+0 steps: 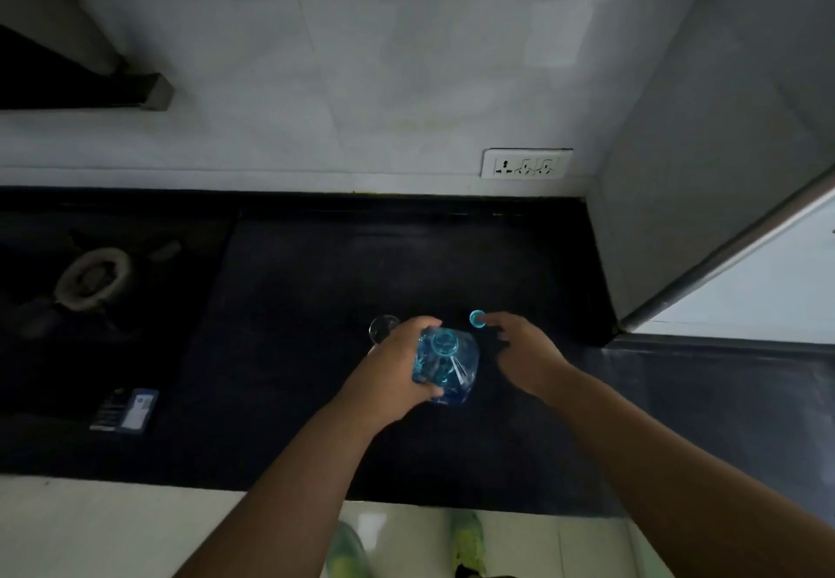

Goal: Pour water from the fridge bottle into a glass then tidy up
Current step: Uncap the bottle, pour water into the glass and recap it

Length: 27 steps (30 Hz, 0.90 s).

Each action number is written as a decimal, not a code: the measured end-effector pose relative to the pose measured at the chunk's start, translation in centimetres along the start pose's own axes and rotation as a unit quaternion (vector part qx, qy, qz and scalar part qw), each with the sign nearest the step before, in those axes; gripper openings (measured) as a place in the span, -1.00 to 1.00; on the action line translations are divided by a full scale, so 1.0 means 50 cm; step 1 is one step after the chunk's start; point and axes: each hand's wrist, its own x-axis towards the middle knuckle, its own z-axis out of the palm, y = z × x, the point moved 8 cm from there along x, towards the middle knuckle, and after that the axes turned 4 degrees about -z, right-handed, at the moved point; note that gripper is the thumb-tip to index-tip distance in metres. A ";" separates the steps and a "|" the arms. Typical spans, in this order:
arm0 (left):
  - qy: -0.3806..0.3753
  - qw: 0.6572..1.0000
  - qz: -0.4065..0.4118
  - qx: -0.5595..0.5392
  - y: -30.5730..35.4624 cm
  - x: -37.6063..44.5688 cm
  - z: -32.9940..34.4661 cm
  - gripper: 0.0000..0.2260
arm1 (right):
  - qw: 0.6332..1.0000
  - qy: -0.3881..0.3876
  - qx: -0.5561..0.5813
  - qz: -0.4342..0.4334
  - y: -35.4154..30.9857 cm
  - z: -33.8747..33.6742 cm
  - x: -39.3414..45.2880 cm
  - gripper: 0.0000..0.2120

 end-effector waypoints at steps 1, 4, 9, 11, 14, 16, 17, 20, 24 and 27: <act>-0.001 1.000 -0.005 -0.001 -0.003 -0.002 0.001 -0.20 | 0.999 0.011 -0.038 0.007 0.008 -0.010 0.018 -0.38; -0.008 1.000 -0.012 -0.003 -0.004 -0.002 0.004 -0.21 | 0.983 -0.051 -0.177 -0.017 0.017 0.011 0.072 -0.44; 0.003 0.999 -0.042 -0.015 -0.006 -0.005 0.009 -0.22 | 0.967 -0.109 -0.230 -0.002 0.045 0.065 0.095 -0.42; 0.011 0.998 -0.049 -0.030 -0.008 -0.010 0.011 -0.21 | 0.977 -0.051 -0.206 -0.021 0.046 0.059 0.096 -0.47; 0.021 0.998 -0.052 -0.040 -0.013 -0.012 0.014 -0.20 | 0.984 0.001 -0.176 -0.037 0.052 0.052 0.080 -0.70; 0.028 0.998 -0.052 -0.034 -0.012 -0.014 0.014 -0.19 | 0.981 0.005 -0.192 -0.036 0.060 0.053 0.063 -0.90; 0.032 0.998 -0.052 -0.031 -0.012 -0.015 0.015 -0.20 | 0.980 0.009 -0.196 -0.029 0.066 0.053 0.058 -0.93; 0.046 0.997 -0.057 -0.020 -0.006 -0.022 0.015 -0.23 | 0.987 0.016 -0.162 0.014 0.081 0.047 0.042 -0.76; 0.053 0.996 -0.066 -0.026 0.002 -0.027 0.018 -0.27 | 0.997 0.013 -0.069 0.013 0.052 0.022 0.020 -0.74; 0.038 0.995 -0.073 -0.052 0.009 -0.029 0.022 -0.29 | 0.997 0.072 0.016 0.011 0.026 -0.027 -0.009 -0.84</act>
